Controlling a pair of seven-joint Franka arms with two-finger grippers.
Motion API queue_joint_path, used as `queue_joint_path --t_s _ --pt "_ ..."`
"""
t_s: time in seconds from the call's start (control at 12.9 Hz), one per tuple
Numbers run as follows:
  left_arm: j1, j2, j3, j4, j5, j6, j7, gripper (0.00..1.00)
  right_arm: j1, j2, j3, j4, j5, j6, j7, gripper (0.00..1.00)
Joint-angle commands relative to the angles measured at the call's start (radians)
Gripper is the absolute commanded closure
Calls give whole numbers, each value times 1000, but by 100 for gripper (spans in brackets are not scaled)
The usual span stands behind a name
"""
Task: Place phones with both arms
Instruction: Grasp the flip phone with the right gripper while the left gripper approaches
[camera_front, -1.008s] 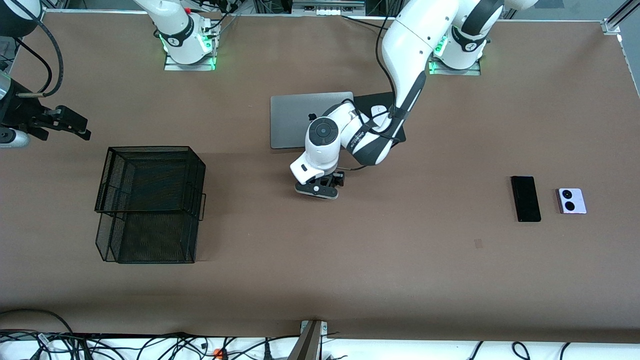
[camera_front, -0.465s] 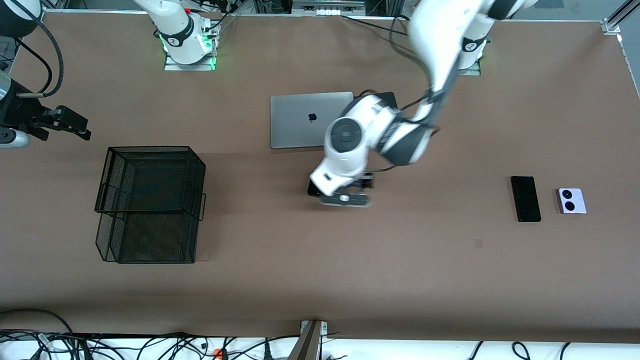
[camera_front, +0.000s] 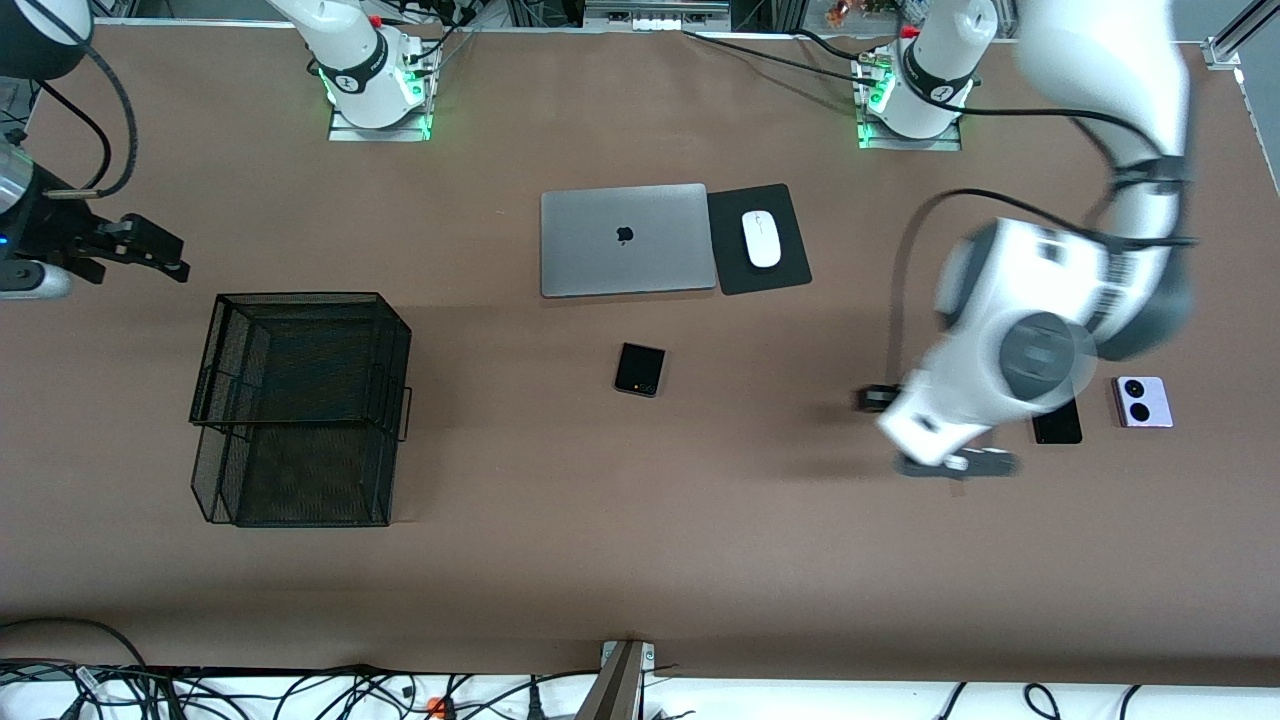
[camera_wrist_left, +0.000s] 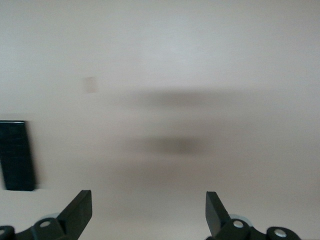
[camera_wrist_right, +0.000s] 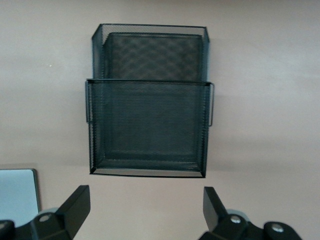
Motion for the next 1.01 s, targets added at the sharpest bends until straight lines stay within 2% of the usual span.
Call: queue_joint_path --t_s 0.0,0.23,0.39,0.54,0.7,0.93 --pt "115 -60 -18 -106 60 6 140 0 104 19 4 3 -4 8 74 0" --pt "279 -67 -27 -279 66 232 308 0 294 74 4 21 -11 62 360 0" --pt "298 -112 -21 -452 66 416 316 0 417 153 4 59 2 103 518 0" --pt "356 -117 -21 -569 99 573 357 0 541 273 4 165 -1 136 681 0" --pt "399 -106 -21 -601 107 667 429 0 637 409 4 297 -4 146 841 0" --pt "440 -84 -22 -624 107 687 434 0 746 584 -4 455 -35 202 970 0"
